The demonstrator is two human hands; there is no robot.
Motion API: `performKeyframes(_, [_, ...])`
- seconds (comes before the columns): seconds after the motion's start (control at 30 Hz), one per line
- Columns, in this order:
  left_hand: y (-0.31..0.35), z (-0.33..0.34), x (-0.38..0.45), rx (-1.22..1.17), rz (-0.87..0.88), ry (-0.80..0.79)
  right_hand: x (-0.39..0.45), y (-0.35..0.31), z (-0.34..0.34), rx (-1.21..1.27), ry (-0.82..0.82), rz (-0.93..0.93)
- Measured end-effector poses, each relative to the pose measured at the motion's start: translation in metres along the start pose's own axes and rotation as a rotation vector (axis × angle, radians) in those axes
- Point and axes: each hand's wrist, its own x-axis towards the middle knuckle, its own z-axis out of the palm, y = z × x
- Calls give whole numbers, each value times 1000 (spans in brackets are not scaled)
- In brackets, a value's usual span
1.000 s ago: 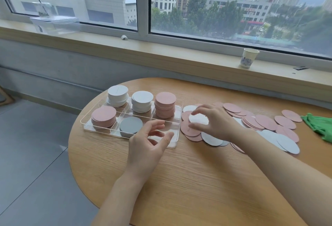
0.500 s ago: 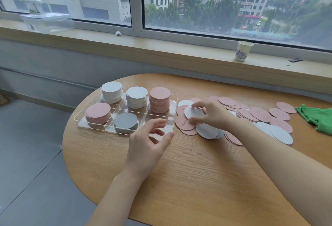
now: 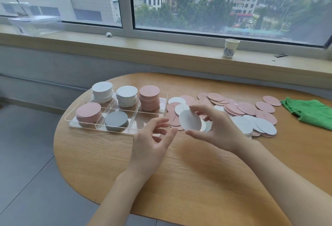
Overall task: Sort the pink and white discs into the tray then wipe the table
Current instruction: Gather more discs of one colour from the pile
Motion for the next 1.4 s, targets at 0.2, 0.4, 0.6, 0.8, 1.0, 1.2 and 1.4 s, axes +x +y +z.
performKeyframes(0.2, [6, 27, -11, -79, -125, -147, -43, -18, 13, 68, 32, -126])
performKeyframes(0.4, [8, 34, -13, -498, -378, -311, -51, -13, 21, 106, 42, -118])
performKeyframes(0.6, [7, 21, -6, -585, -414, -213, -24, 9, 12, 130, 72, 6])
performKeyframes(0.8, [5, 12, -1, -411, -336, -168, 37, 41, 17, -59, -1, 194])
performKeyframes(1.0, [7, 15, -1, -373, -286, -129, 77, 65, 30, -159, -148, 317])
performKeyframes(1.2, [7, 17, -1, -399, -258, -138, 86, 65, 29, -24, -99, 322])
performKeyframes(1.4, [3, 19, -3, -445, -269, -124, 64, 45, 20, 248, 156, 367])
